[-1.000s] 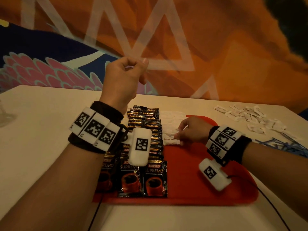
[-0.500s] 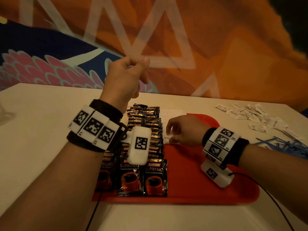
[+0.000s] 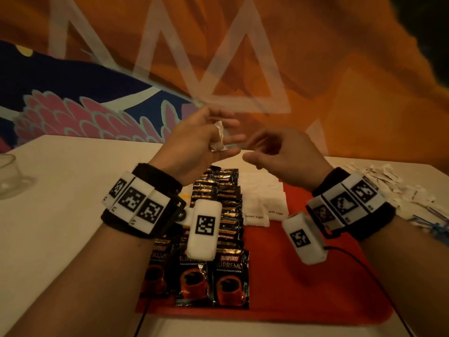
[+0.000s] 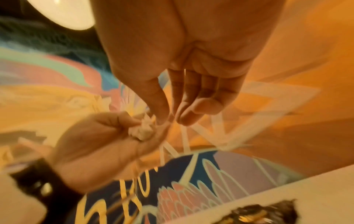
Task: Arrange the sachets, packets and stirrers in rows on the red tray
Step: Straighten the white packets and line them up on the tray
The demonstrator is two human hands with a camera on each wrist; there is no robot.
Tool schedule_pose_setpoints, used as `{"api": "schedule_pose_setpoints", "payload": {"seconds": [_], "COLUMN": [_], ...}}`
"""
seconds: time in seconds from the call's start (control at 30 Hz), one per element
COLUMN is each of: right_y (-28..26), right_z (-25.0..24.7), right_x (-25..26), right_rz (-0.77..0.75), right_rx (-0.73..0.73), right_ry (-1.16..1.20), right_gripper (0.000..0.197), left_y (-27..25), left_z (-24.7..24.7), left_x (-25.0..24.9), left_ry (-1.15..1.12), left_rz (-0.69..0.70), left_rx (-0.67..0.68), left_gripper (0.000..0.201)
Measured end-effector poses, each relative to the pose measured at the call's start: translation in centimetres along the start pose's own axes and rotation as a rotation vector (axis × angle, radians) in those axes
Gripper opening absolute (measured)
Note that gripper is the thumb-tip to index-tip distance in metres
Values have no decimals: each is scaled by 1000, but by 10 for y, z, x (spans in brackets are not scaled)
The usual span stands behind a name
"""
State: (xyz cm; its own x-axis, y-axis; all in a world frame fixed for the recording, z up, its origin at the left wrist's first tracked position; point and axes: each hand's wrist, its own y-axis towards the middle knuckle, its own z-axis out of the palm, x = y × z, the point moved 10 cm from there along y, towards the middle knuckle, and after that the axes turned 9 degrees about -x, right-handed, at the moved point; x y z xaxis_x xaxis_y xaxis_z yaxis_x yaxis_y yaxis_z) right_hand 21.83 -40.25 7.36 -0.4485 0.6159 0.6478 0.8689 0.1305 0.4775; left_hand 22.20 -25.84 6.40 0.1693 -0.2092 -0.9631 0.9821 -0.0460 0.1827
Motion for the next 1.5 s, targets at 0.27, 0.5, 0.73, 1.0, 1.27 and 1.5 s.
{"api": "schedule_pose_setpoints", "payload": {"seconds": [0.27, 0.5, 0.73, 1.0, 1.27, 1.5], "right_y": [0, -1, -1, -4, 0, 0], "right_z": [14, 22, 14, 15, -14, 0], "right_x": [18, 2, -21, -27, -16, -10], "right_rz": [15, 110, 299, 403, 111, 87], "right_rx": [-102, -124, -205, -139, -350, -203], "right_ry": [394, 546, 674, 809, 637, 645], "right_gripper": [12, 14, 14, 17, 20, 24], "left_y": [-2, -2, 4, 3, -2, -7], "left_z": [10, 17, 6, -13, -13, -4], "left_x": [9, 14, 15, -2, -11, -17], "left_ry": [-123, -107, -52, 223, 201, 249], "left_rz": [-72, -90, -12, 258, 373, 413], "left_rx": [107, 131, 0, -221, -272, -211], "left_gripper": [60, 61, 27, 15, 15, 14]}}
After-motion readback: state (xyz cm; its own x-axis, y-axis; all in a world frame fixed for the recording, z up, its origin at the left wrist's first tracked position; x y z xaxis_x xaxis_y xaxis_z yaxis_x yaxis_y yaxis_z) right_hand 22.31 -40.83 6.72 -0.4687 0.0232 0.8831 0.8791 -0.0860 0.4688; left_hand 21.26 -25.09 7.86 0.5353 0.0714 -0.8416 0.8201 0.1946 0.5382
